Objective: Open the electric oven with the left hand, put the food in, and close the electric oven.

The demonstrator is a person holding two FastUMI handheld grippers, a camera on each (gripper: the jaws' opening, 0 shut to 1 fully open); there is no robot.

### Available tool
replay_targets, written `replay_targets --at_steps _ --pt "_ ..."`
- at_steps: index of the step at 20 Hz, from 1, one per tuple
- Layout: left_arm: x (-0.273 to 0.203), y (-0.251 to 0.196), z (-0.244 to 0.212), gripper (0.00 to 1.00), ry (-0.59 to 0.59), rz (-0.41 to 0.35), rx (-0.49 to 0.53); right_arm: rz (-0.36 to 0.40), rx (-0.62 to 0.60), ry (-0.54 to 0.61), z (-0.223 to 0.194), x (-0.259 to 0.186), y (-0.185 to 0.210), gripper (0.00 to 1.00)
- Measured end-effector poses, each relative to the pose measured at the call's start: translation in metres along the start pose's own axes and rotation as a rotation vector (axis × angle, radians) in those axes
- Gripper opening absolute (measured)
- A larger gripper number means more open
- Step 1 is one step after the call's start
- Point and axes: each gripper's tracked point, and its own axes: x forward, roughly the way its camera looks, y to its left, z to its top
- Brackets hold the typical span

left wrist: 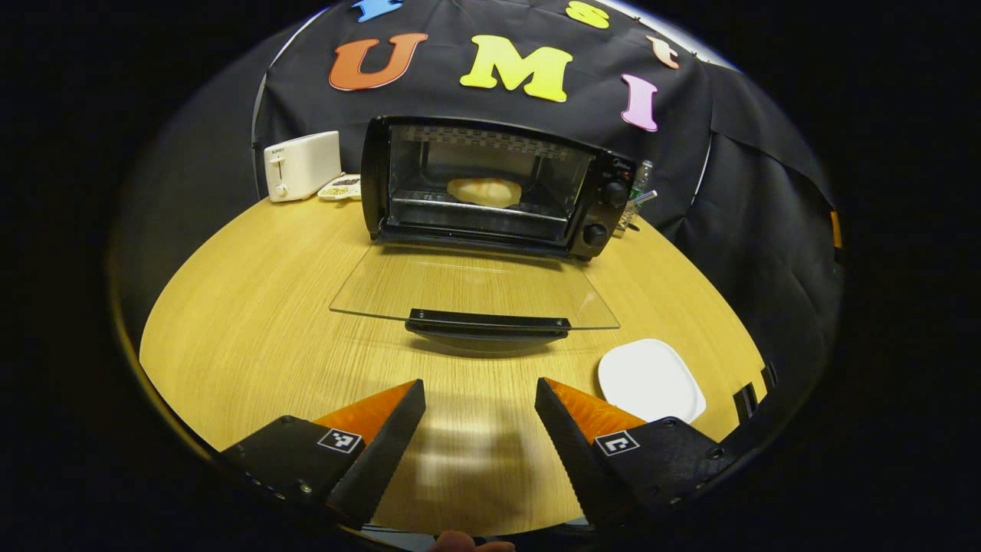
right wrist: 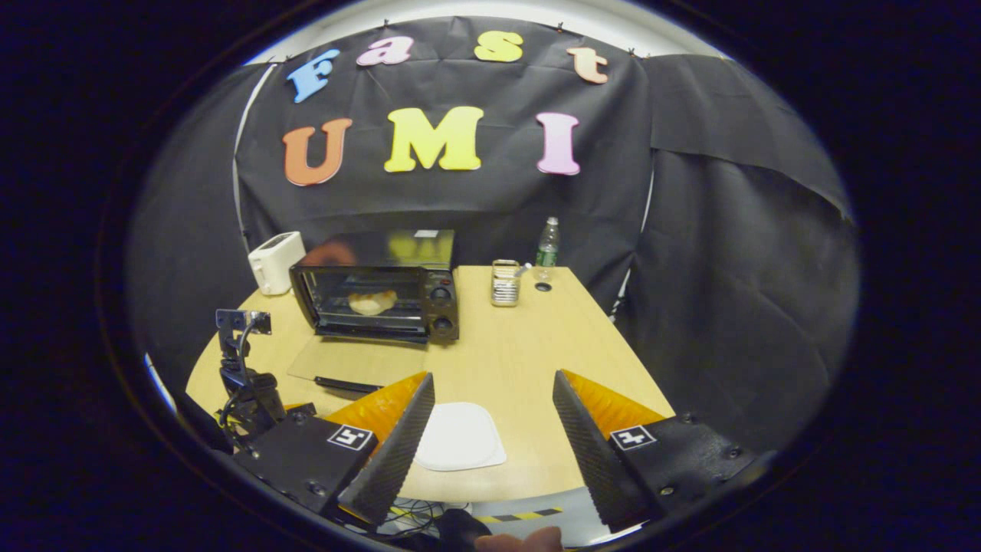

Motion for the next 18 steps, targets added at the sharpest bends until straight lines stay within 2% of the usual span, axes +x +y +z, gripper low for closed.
replay_targets --at_steps 4,12,13,14,18 --pt "0.024 0.003 -0.002 0.94 0.040 0.024 0.004 -0.040 0.037 0.019 -0.003 0.002 -0.020 0.97" --pt "0.044 0.003 0.008 0.96 0.055 0.067 0.071 -0.042 0.015 0.016 -0.001 -0.003 -0.022 0.97" --pt "0.044 0.000 0.008 1.00 0.055 0.060 0.076 -0.047 0.021 0.018 -0.001 -0.004 -0.025 0.97" --pt "0.043 0.000 0.012 0.94 0.045 0.061 0.083 -0.052 0.028 0.016 -0.001 -0.006 -0.028 0.97" --pt "0.029 -0.002 0.029 0.94 0.003 0.049 0.101 -0.069 0.048 0.008 0.002 -0.010 -0.032 0.97"
